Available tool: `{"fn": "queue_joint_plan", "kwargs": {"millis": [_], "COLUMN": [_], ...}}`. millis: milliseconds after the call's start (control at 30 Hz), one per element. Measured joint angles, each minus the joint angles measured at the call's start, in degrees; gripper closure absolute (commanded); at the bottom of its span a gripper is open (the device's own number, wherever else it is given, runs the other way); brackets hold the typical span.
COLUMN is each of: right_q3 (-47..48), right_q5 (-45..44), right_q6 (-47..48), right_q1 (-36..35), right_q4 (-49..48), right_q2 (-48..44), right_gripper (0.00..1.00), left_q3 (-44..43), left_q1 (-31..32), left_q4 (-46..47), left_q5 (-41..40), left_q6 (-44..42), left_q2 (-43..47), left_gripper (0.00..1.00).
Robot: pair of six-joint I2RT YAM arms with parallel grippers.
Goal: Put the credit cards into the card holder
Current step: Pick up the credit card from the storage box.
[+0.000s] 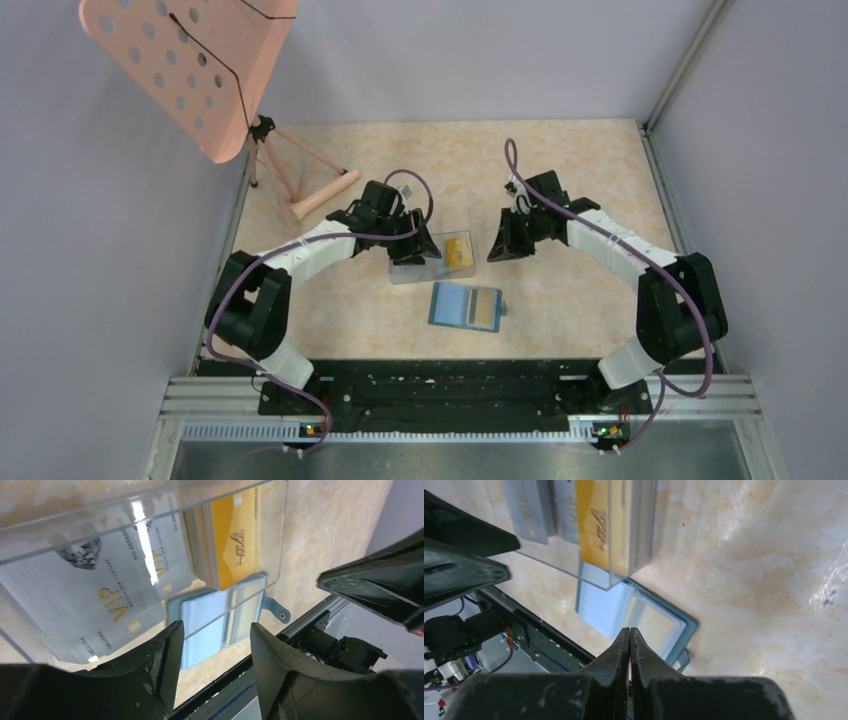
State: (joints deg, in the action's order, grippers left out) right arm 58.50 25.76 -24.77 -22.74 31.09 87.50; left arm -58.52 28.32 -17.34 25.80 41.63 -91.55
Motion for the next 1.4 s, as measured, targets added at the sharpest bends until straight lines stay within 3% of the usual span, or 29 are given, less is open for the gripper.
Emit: {"fn": "queue_joint_plan", "kwargs": {"millis": [333,667,800,933,1167,1400], "right_q3": [14.8,21.7,22.3,23.2,24.1,24.5], "right_q5": [4.5,5.7,4.7,4.3,5.4,6.5], "right_q6": [-3.7,-7.4,-7.8,-8.1,-9.5,-10.1], "right_q1": [-4.3,-12.5,-13.0,-13.0,-13.0,-13.0], "right_q4": [-3.4,-6.1,-5.5,-5.0,-6.3,-6.5], "right_q2": [10.5,24.2,27.2,28.6,29.7,30.1], "right_gripper": [0.8,0.62,0.6,0.59,0.58,0.59], "left_q3": [-2.8,-2.8,-2.8,-2.8,-4.5,-7.8], "left_q1": [-6.1,-11.2,-11.1,-11.0,-10.0,-5.8], "left_q4": [-6.8,-16.0,-17.2,-17.4,-17.4,-16.7], "left_q5": [-2.5,-8.9,-9.3,-9.6,-8.9,-8.7], "left_q6": [-4.7,-10.4,-11.2,-11.6,-12.1,-12.4], "left_q2": [-1.4,0.3,0.3,0.3,0.3,-3.7], "left_gripper": [0.48,0.55,0.59,0.7,1.0,1.0]}}
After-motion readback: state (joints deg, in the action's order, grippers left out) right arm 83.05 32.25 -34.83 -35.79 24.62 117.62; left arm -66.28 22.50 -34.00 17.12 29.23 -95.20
